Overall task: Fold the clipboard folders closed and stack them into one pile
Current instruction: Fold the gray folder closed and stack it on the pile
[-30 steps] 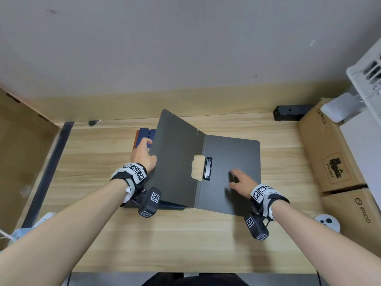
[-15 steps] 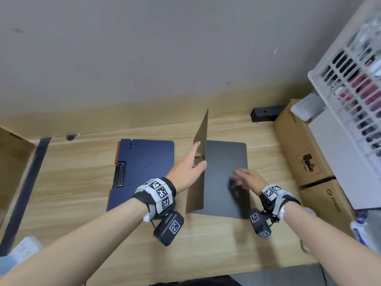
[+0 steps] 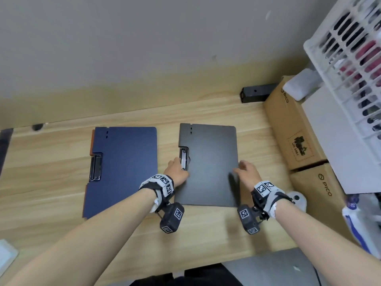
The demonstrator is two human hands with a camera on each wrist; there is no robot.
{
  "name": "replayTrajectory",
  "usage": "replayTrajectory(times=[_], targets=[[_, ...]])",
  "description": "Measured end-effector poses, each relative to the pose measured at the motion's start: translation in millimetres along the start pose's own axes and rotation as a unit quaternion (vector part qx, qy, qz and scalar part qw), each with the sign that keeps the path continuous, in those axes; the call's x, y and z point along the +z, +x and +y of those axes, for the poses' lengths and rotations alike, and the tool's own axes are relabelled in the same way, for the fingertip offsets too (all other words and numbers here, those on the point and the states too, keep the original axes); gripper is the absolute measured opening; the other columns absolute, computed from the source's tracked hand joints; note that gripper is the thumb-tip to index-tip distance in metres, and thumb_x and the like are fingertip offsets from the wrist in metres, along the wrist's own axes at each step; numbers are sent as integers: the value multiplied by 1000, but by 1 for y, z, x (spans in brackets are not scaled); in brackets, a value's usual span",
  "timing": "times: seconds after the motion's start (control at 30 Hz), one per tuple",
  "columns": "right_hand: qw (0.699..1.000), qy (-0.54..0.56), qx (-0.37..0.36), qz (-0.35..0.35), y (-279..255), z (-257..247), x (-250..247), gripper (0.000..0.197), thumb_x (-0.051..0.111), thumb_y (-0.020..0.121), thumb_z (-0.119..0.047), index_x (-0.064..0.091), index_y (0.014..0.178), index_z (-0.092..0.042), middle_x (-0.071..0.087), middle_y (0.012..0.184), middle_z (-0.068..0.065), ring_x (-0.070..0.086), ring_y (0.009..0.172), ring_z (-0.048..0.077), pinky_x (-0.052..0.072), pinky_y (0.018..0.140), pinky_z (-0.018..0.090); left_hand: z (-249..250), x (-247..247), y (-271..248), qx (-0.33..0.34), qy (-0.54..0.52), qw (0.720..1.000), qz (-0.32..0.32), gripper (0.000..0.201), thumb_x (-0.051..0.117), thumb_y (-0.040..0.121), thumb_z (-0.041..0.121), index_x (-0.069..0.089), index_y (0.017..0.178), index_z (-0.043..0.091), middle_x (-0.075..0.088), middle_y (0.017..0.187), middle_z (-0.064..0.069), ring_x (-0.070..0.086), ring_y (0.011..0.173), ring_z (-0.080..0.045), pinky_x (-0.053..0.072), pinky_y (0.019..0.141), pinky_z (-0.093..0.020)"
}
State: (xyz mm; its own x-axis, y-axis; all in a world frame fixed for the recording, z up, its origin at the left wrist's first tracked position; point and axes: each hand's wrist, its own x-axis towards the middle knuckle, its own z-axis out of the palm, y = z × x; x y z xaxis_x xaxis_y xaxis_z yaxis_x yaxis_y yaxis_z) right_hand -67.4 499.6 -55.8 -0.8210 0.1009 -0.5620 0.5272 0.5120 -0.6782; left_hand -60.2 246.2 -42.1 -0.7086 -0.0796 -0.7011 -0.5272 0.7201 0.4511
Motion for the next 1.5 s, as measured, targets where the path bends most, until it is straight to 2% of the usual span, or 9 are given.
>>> replayTrajectory(times=[0.23, 0.33, 0.43, 0.57, 0.7, 0.97, 1.17, 1.33, 1.5], targets=[[998, -36, 19, 47, 19, 13, 19, 23, 61, 77, -23, 62, 98, -13, 64, 102, 8, 61, 90, 27, 45, 82, 31, -22, 22, 41, -95, -97, 990, 31, 92, 75, 46, 32, 49, 132, 14, 51, 131, -5, 51, 121, -27, 46, 103, -42], [997, -41, 38, 57, 28, 18, 25, 49, 60, 67, -42, 62, 108, -16, 64, 109, 11, 63, 95, 30, 50, 92, 40, -17, 4, 33, -113, -184, 976, 14, 45, 75, 52, 21, 65, 91, 1, 69, 98, -10, 64, 82, -24, 57, 75, -34], [997, 17, 53, 51, 24, 7, 33, 61, 71, 79, -28, 51, 132, -5, 60, 109, 6, 59, 106, 27, 44, 102, 40, -13, -20, 12, -90, -233, 968, 4, 20, 66, 73, -1, 53, 87, 6, 58, 81, -10, 53, 68, -21, 45, 59, -29], [994, 71, 73, 33, 25, -6, 53, 39, 79, 71, -36, 70, 97, -9, 73, 96, 5, 68, 91, 24, 53, 90, 39, -30, -50, -12, -31, -307, 951, 5, 32, 60, 80, -12, 55, 107, 4, 67, 103, -19, 63, 86, -28, 57, 83, -44], [994, 99, 50, 25, 19, -42, 89, 33, 81, 74, -25, 49, 66, -19, 57, 72, 1, 52, 73, 21, 41, 68, 30, -72, -95, -28, -22, -365, 930, 28, 34, 55, 86, -14, 53, 111, 10, 66, 87, -10, 63, 72, -24, 56, 68, -37], [999, 39, -14, -27, 4, -101, 217, 39, 82, 70, -26, 54, 96, -19, 68, 98, 7, 68, 91, 24, 53, 89, 41, -181, -160, -36, -59, -362, 925, 102, 36, 57, 88, -10, 50, 118, 7, 65, 104, -8, 63, 101, -27, 52, 93, -40], [999, -25, -19, -34, -16, -120, 260, 49, 80, 75, -14, 50, 113, -15, 60, 98, 6, 60, 89, 22, 44, 82, 28, -241, -178, -13, -88, -267, 950, 137, 51, 62, 78, 10, 56, 128, 13, 61, 125, -2, 59, 114, -21, 47, 103, -41], [999, -35, -9, -18, -12, -119, 259, 49, 81, 73, -9, 55, 115, -6, 64, 107, 8, 61, 95, 22, 48, 93, 32, -249, -190, -11, -110, -193, 966, 132, 14, 53, 80, 12, 62, 76, 22, 70, 86, -7, 59, 75, -22, 50, 77, -34], [998, -39, 10, -46, -12, -119, 257, 50, 79, 75, -7, 55, 119, 0, 62, 105, 10, 61, 96, 24, 49, 94, 34, -257, -184, -5, -135, -235, 961, 62, 48, 66, 86, 24, 47, 128, 10, 57, 97, 0, 55, 97, -23, 42, 88, -33]])
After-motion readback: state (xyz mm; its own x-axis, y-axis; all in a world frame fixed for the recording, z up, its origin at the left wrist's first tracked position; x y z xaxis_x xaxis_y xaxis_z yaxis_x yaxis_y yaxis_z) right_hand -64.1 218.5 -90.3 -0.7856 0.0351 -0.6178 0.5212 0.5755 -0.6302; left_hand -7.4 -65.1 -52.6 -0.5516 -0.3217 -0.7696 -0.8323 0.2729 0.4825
